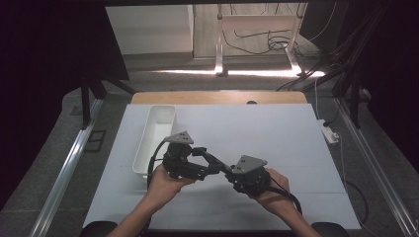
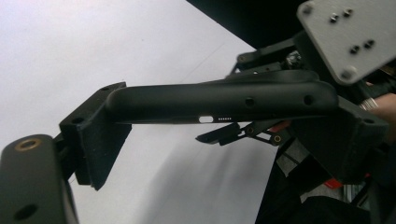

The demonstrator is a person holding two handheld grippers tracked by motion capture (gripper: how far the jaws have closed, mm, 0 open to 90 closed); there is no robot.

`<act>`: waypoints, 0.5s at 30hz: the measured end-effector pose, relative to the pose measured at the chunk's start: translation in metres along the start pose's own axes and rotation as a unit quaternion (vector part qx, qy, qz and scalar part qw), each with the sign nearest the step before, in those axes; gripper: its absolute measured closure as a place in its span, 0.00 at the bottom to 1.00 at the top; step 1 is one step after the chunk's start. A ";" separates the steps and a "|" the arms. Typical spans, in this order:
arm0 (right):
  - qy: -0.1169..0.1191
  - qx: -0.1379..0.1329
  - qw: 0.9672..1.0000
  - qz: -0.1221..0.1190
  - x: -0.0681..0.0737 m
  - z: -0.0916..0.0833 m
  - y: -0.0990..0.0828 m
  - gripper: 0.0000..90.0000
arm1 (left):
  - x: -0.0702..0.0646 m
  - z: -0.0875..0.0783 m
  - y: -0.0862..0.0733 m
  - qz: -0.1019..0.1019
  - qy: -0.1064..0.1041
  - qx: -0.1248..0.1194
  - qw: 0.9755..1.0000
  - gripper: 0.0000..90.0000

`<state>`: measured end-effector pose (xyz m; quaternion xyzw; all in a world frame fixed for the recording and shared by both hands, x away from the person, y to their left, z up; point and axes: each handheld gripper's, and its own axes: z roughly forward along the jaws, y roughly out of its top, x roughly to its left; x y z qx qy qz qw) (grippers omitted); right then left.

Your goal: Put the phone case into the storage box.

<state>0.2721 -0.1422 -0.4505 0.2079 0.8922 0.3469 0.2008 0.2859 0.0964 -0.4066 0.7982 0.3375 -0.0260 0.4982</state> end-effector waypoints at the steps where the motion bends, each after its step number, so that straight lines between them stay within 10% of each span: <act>1: -0.002 0.000 1.000 -0.006 0.001 0.000 0.000 0.77 | 0.000 0.000 0.000 -0.003 0.001 0.000 1.000 0.15; 15: -0.035 0.005 0.997 -0.068 0.011 0.000 0.001 0.93 | 0.006 0.001 -0.002 -0.038 -0.004 -0.005 0.999 0.14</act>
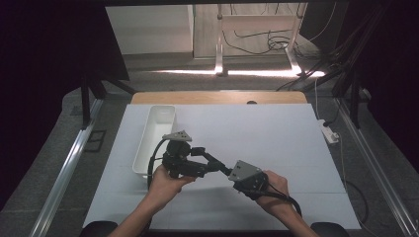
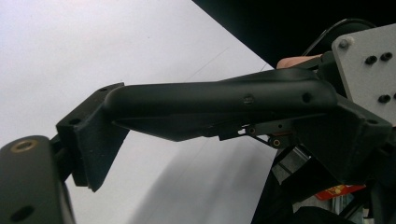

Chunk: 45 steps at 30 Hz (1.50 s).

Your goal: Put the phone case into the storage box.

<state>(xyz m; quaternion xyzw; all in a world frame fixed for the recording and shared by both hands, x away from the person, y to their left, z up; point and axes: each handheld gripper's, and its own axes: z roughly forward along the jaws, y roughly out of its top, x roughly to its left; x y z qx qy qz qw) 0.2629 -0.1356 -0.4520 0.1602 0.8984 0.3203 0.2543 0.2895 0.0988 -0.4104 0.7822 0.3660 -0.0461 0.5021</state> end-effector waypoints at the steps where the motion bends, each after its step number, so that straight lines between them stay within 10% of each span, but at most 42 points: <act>1: -0.002 0.000 1.000 -0.002 0.001 0.000 0.000 0.93 | 0.000 0.000 0.000 -0.003 -0.001 -0.001 1.000 0.14; 8: -0.001 -0.007 1.000 0.004 -0.001 -0.002 0.001 0.94 | 0.005 0.000 -0.001 -0.013 -0.012 -0.010 1.000 0.13; 18: 0.048 -0.012 0.997 0.054 -0.011 -0.004 -0.002 0.95 | 0.002 -0.006 -0.001 0.040 0.017 -0.019 0.999 0.08; 34: 0.144 -0.050 0.981 0.123 -0.032 -0.014 -0.012 0.95 | 0.006 -0.021 -0.004 0.127 0.048 -0.022 0.990 0.00; 45: 0.203 -0.071 0.964 0.155 -0.039 -0.017 -0.018 0.95 | 0.012 -0.026 -0.005 0.142 0.039 -0.024 0.989 0.00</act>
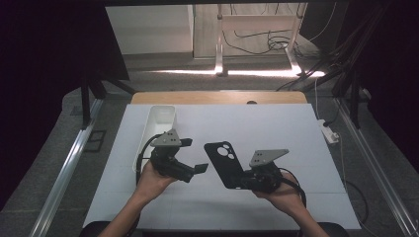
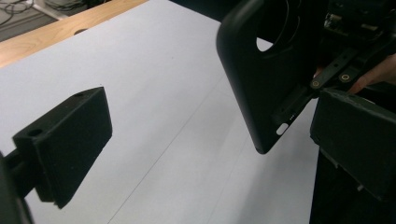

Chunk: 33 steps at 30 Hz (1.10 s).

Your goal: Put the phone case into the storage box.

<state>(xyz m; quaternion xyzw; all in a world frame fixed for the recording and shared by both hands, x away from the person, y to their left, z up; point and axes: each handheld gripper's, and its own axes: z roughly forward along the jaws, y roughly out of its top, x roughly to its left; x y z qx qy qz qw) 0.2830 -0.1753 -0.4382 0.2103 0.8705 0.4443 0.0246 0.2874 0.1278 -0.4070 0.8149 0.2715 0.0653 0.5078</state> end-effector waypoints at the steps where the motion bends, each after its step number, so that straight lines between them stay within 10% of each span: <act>1: 0.007 -0.001 1.000 0.001 0.000 0.000 0.000 0.95 | 0.001 0.000 0.000 0.000 0.000 0.000 1.000 0.00; 11: 0.029 -0.005 1.000 0.000 0.001 0.001 -0.001 0.95 | 0.002 -0.001 -0.001 0.003 0.003 0.004 1.000 0.03; 33: 0.013 -0.004 1.000 -0.011 0.006 0.005 0.000 0.95 | 0.001 -0.005 -0.001 -0.027 -0.045 -0.019 0.998 0.74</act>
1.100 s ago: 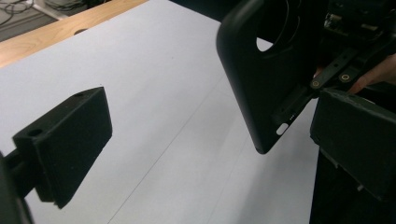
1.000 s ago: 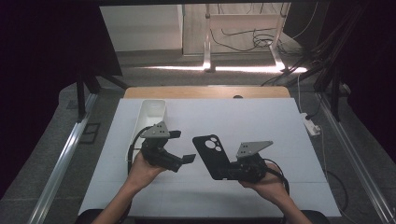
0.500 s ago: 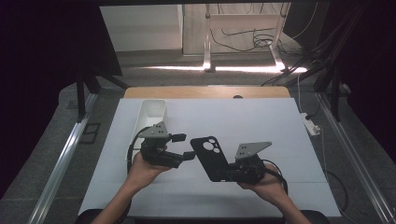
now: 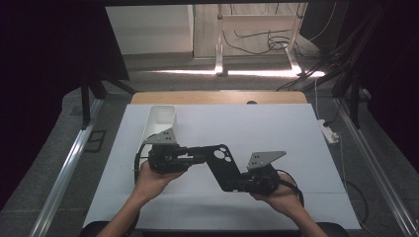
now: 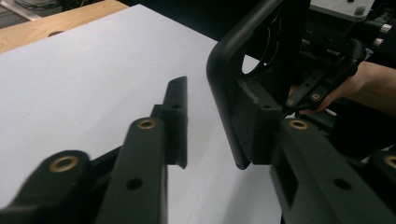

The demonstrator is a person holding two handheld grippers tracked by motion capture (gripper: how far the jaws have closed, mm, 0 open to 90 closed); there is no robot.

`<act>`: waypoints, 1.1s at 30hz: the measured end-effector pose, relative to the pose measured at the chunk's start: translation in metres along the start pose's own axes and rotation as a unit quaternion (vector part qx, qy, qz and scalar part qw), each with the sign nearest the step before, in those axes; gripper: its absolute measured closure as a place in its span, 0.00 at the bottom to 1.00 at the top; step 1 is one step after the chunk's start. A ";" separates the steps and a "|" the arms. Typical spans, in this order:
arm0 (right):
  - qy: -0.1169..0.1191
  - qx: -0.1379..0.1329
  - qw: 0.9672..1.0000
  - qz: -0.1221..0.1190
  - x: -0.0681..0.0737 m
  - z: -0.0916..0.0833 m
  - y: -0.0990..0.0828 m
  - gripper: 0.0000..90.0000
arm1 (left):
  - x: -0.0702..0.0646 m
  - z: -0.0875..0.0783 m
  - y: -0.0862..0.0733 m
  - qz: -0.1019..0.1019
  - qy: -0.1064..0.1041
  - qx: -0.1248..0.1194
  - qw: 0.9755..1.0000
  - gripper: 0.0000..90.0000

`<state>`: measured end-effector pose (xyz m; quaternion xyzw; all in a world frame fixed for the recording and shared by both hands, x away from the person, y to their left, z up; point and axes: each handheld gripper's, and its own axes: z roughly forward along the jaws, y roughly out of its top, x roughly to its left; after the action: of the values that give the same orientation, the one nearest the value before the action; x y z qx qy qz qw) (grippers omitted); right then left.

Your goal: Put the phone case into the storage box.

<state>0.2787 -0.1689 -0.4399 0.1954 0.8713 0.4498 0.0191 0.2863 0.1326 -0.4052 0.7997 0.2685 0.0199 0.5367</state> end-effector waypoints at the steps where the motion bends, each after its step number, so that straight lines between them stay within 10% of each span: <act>1: -0.002 0.001 1.000 -0.001 0.000 0.000 0.000 0.95 | 0.000 0.000 0.000 -0.001 0.000 -0.001 1.000 0.76; 25: -0.020 0.010 1.000 -0.014 0.003 0.005 0.000 0.94 | 0.003 -0.002 0.000 -0.038 -0.045 -0.022 0.998 0.93; 33: -0.040 0.014 0.999 -0.010 0.004 0.009 0.001 0.63 | 0.000 -0.002 0.002 -0.026 -0.020 -0.012 0.999 0.93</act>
<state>0.2771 -0.1604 -0.4439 0.2047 0.8780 0.4290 0.0562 0.2867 0.1337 -0.4033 0.7860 0.2782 -0.0064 0.5521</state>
